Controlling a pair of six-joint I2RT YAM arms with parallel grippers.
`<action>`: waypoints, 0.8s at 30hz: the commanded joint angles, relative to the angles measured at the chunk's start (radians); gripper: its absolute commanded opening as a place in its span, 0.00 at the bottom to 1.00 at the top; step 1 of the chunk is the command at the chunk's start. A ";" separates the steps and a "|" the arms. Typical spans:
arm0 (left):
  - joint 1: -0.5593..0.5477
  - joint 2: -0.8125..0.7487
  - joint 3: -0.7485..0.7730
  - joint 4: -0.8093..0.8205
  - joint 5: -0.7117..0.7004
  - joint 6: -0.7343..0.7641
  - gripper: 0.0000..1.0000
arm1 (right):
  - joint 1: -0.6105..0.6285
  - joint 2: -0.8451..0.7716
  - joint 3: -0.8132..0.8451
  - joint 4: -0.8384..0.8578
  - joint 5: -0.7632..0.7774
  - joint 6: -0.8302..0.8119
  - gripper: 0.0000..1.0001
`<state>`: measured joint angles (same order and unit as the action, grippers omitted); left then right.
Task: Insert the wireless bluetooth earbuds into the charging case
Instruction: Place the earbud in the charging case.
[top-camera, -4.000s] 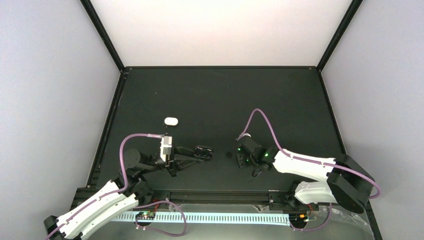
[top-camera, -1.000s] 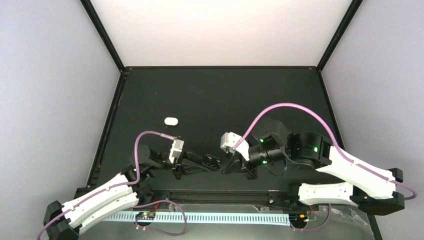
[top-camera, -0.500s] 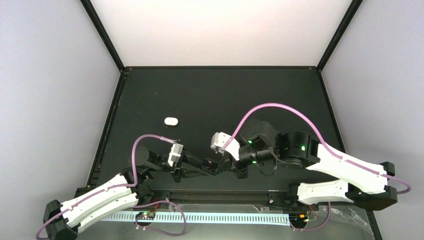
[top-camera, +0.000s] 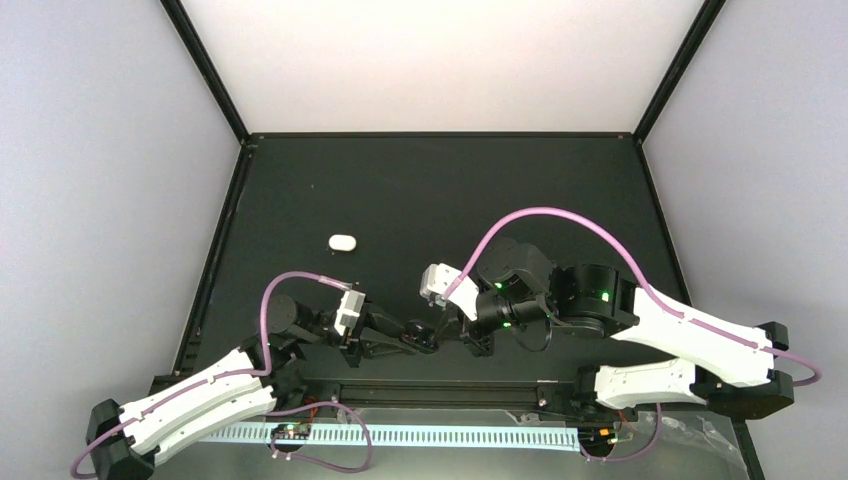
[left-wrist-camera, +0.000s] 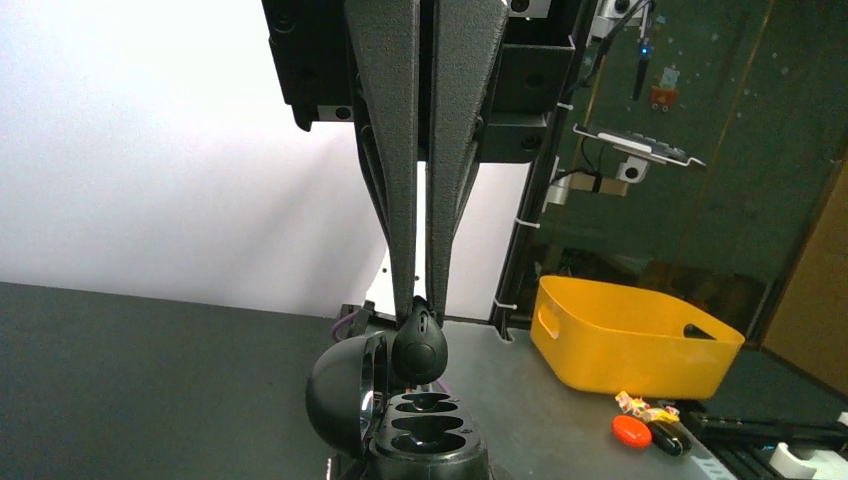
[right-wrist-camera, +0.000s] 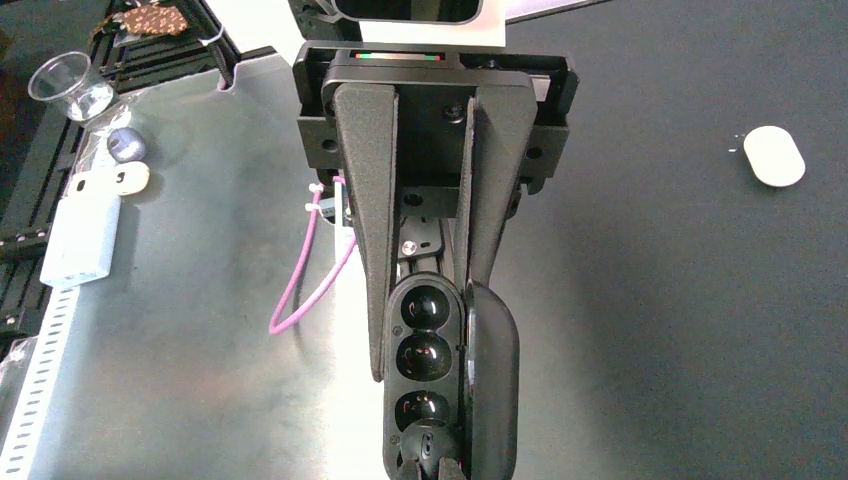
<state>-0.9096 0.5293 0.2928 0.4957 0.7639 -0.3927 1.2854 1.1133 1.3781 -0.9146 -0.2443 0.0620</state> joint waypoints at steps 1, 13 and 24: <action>-0.011 -0.012 0.041 0.013 0.014 0.026 0.02 | 0.015 0.008 0.033 -0.005 0.020 0.002 0.01; -0.017 -0.015 0.044 0.017 0.009 0.022 0.01 | 0.021 0.017 0.027 -0.010 0.025 -0.004 0.01; -0.020 -0.022 0.048 0.026 0.007 0.015 0.02 | 0.029 0.026 0.025 -0.015 0.023 -0.007 0.01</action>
<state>-0.9207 0.5167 0.2947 0.4953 0.7635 -0.3927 1.3022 1.1316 1.3903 -0.9226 -0.2371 0.0612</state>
